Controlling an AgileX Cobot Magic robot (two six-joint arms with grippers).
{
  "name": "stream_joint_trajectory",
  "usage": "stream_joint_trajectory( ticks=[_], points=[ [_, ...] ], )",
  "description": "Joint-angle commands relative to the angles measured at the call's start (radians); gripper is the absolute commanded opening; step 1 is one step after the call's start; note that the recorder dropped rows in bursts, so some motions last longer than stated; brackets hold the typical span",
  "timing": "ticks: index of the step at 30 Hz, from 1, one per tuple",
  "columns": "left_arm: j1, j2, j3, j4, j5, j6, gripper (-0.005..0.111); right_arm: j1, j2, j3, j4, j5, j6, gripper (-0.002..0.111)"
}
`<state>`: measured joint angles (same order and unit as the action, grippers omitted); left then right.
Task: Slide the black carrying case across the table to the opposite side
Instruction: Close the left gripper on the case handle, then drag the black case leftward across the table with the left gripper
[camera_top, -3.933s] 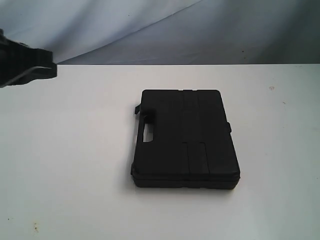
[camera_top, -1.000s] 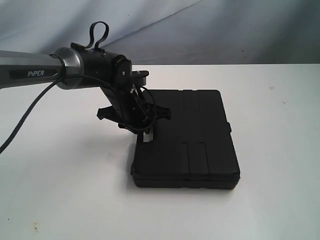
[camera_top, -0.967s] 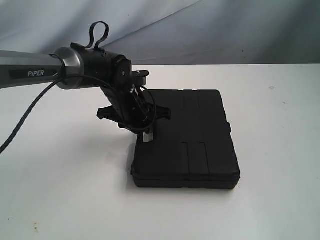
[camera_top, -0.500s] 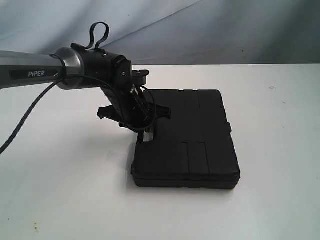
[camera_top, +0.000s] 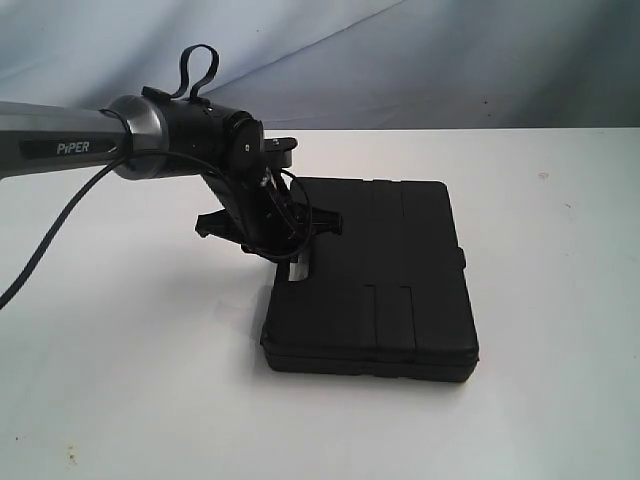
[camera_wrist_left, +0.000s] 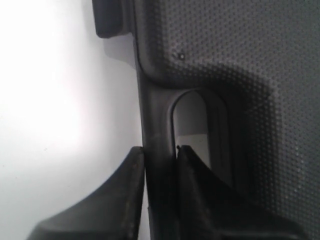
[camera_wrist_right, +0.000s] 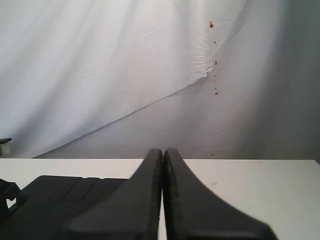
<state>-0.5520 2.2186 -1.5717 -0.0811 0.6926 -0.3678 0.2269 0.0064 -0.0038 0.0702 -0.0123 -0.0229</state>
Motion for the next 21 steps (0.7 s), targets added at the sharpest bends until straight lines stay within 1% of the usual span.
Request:
stream_joint_trajectory(
  ticks=[1, 4, 7, 12, 21],
  points=[
    [-0.006, -0.006, -0.004, 0.006, -0.001, 0.005, 0.000, -0.008, -0.006, 0.004, -0.016, 0.002, -0.004, 0.000],
    [0.005, -0.006, -0.004, 0.020, 0.011, 0.005, 0.000, -0.008, -0.006, 0.004, -0.016, 0.002, -0.004, 0.000],
    [0.035, -0.006, -0.004, -0.024, 0.036, 0.007, 0.000, -0.008, -0.006, 0.004, -0.016, 0.002, -0.004, 0.000],
    [0.069, -0.008, 0.008, -0.020, 0.083, 0.063, 0.000, -0.008, -0.006, 0.004, -0.016, 0.002, -0.004, 0.000],
    [0.100, -0.008, 0.070, -0.028, 0.020, 0.063, 0.000, -0.008, -0.006, 0.004, -0.016, 0.002, -0.004, 0.000]
  ],
)
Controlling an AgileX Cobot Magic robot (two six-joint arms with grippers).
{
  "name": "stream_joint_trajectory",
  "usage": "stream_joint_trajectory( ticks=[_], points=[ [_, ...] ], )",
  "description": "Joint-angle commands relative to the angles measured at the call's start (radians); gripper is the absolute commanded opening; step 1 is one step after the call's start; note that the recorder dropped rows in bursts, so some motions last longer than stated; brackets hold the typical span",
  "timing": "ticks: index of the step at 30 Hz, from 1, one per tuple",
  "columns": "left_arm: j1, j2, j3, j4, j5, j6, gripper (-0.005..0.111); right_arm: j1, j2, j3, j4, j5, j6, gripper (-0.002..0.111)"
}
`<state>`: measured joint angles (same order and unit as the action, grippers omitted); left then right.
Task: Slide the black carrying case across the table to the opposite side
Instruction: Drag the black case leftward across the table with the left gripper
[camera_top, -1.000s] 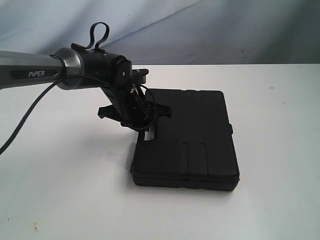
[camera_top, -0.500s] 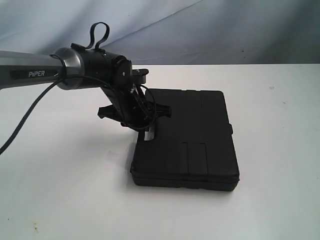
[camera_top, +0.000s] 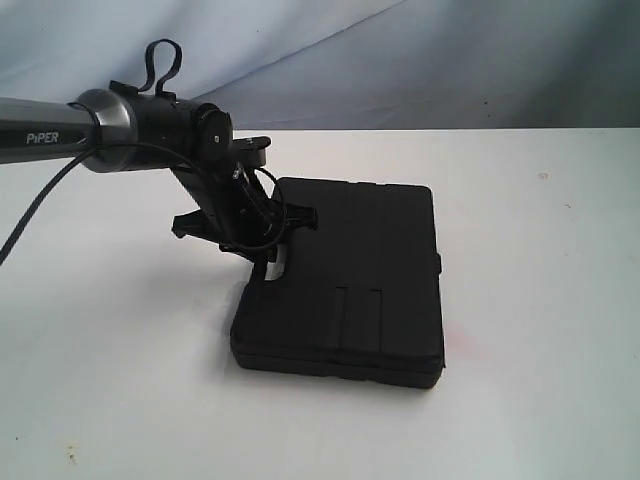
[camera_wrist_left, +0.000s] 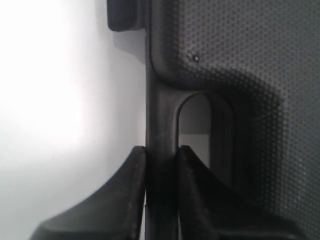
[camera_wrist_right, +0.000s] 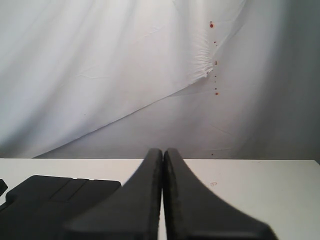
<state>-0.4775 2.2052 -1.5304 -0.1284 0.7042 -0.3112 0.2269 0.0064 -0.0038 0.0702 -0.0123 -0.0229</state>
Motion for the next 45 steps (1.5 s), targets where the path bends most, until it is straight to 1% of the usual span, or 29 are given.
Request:
stream_joint_trajectory(
  ticks=[1, 11, 22, 25, 28, 33, 45],
  points=[
    [0.032, 0.005, 0.029, 0.019, 0.008, 0.006, 0.000, -0.008, -0.006, 0.004, -0.016, 0.002, -0.004, 0.000],
    [0.090, 0.004, 0.062, 0.008, 0.011, 0.058, 0.000, -0.008, -0.006, 0.004, -0.016, 0.002, -0.004, 0.000],
    [0.154, 0.004, 0.064, -0.022, 0.029, 0.113, 0.000, -0.008, -0.006, 0.004, -0.016, 0.002, -0.004, 0.000],
    [0.171, 0.002, 0.086, -0.022, 0.020, 0.137, 0.000, -0.008, -0.006, 0.004, -0.016, 0.002, -0.004, 0.000],
    [0.214, -0.012, 0.133, -0.045, -0.009, 0.159, 0.000, -0.008, -0.006, 0.004, -0.016, 0.002, -0.004, 0.000],
    [0.269, -0.046, 0.178, -0.042, -0.021, 0.189, 0.000, -0.008, -0.006, 0.004, -0.016, 0.002, -0.004, 0.000],
    [0.353, -0.085, 0.204, -0.035, -0.012, 0.244, 0.000, -0.008, -0.006, 0.004, -0.016, 0.002, -0.004, 0.000]
  ],
)
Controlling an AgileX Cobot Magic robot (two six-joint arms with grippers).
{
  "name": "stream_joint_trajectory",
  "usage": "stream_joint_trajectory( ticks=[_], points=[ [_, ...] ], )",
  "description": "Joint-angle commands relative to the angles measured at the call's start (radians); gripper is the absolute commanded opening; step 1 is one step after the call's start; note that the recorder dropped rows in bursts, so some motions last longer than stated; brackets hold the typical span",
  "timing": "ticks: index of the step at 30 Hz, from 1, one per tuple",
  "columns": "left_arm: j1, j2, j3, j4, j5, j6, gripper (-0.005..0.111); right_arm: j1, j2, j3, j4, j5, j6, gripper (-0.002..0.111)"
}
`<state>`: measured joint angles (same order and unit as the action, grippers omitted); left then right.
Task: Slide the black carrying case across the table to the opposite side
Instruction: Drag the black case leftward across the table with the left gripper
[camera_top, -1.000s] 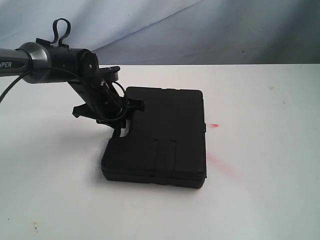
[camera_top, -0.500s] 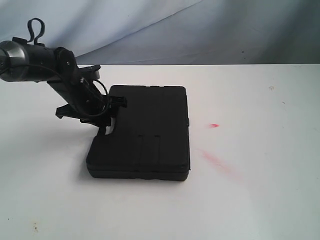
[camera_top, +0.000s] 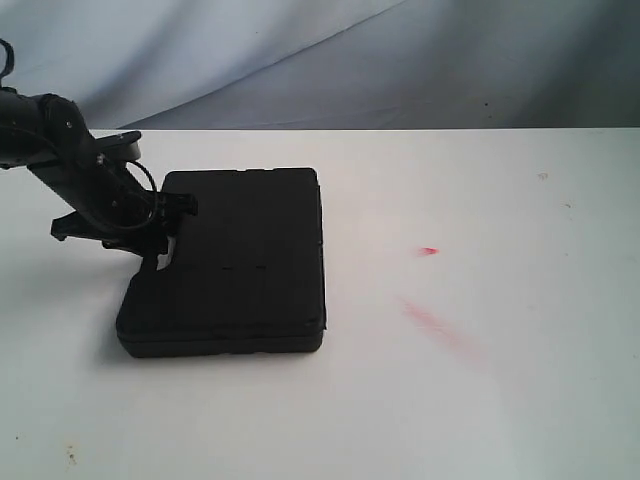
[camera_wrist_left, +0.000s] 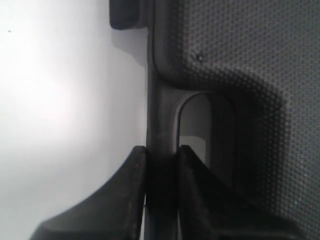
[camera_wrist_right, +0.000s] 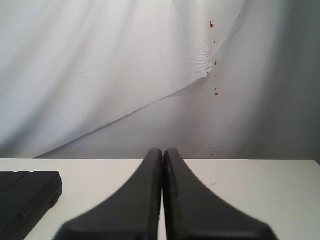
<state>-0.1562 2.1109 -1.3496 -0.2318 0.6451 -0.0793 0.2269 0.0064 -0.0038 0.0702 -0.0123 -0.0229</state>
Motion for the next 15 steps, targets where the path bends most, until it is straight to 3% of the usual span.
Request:
stream_joint_trajectory(
  ticks=[1, 15],
  points=[
    [0.039, 0.010, 0.023, 0.070, 0.047, 0.016, 0.000, -0.008, -0.006, 0.004, -0.016, 0.002, -0.004, 0.000],
    [0.108, 0.010, 0.023, 0.078, 0.066, 0.074, 0.000, -0.008, -0.006, 0.004, -0.016, 0.002, -0.004, 0.000]
  ],
)
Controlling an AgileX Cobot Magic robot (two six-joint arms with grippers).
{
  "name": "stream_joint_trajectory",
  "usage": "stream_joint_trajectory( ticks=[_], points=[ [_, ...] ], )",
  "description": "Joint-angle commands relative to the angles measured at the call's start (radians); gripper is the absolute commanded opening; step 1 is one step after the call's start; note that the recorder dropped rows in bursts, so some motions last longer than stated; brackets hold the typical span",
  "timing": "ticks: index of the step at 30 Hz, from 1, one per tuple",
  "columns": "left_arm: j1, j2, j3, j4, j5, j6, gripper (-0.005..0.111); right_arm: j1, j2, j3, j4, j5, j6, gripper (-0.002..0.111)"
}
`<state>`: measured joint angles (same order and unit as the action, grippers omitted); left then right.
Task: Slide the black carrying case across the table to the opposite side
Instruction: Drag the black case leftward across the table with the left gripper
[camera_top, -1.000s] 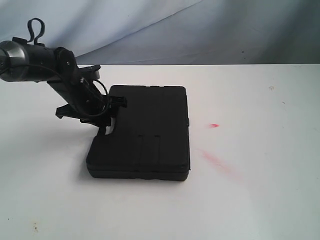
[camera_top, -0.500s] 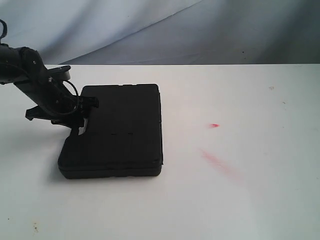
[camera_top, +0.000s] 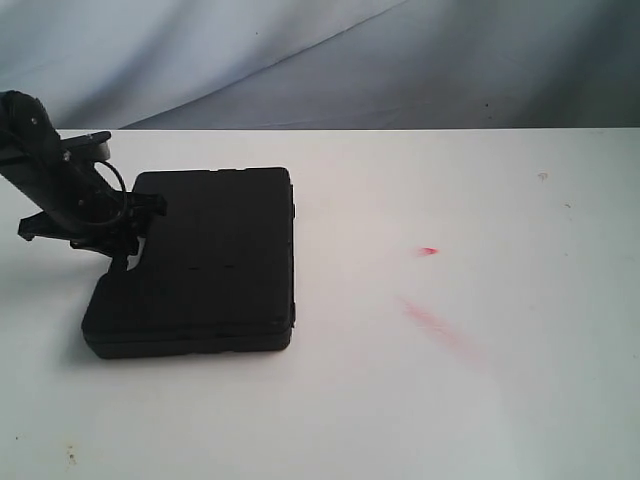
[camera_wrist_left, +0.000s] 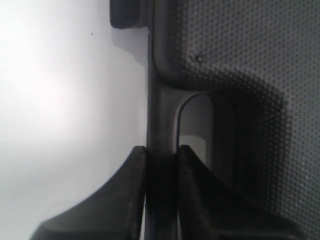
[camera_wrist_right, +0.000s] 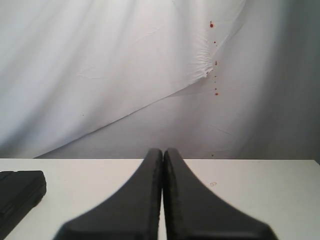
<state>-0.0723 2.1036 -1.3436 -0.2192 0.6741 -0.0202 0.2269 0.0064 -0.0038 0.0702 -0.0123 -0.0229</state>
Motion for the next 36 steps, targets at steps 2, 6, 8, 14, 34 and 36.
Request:
stream_joint_trajectory(
  ticks=[2, 6, 8, 14, 34, 36],
  points=[
    [0.027, 0.017, 0.017, 0.068, 0.037, 0.026, 0.000, -0.008, -0.006, 0.004, -0.016, 0.002, -0.004, 0.000],
    [0.027, 0.017, 0.017, 0.073, 0.034, 0.030, 0.000, -0.008, -0.006, 0.004, -0.016, 0.002, -0.004, 0.000],
    [0.034, 0.017, 0.017, 0.073, 0.031, 0.030, 0.000, -0.008, -0.006, 0.004, -0.016, 0.002, -0.004, 0.000],
    [0.070, 0.017, 0.017, 0.068, 0.040, 0.033, 0.000, -0.008, -0.006, 0.004, -0.016, 0.002, -0.004, 0.000],
    [0.085, 0.017, 0.017, 0.072, 0.039, 0.059, 0.008, -0.008, -0.006, 0.004, -0.016, 0.002, -0.004, 0.000],
    [0.085, 0.017, 0.017, 0.072, 0.037, 0.059, 0.014, -0.008, -0.006, 0.004, -0.016, 0.002, -0.004, 0.000]
  ],
)
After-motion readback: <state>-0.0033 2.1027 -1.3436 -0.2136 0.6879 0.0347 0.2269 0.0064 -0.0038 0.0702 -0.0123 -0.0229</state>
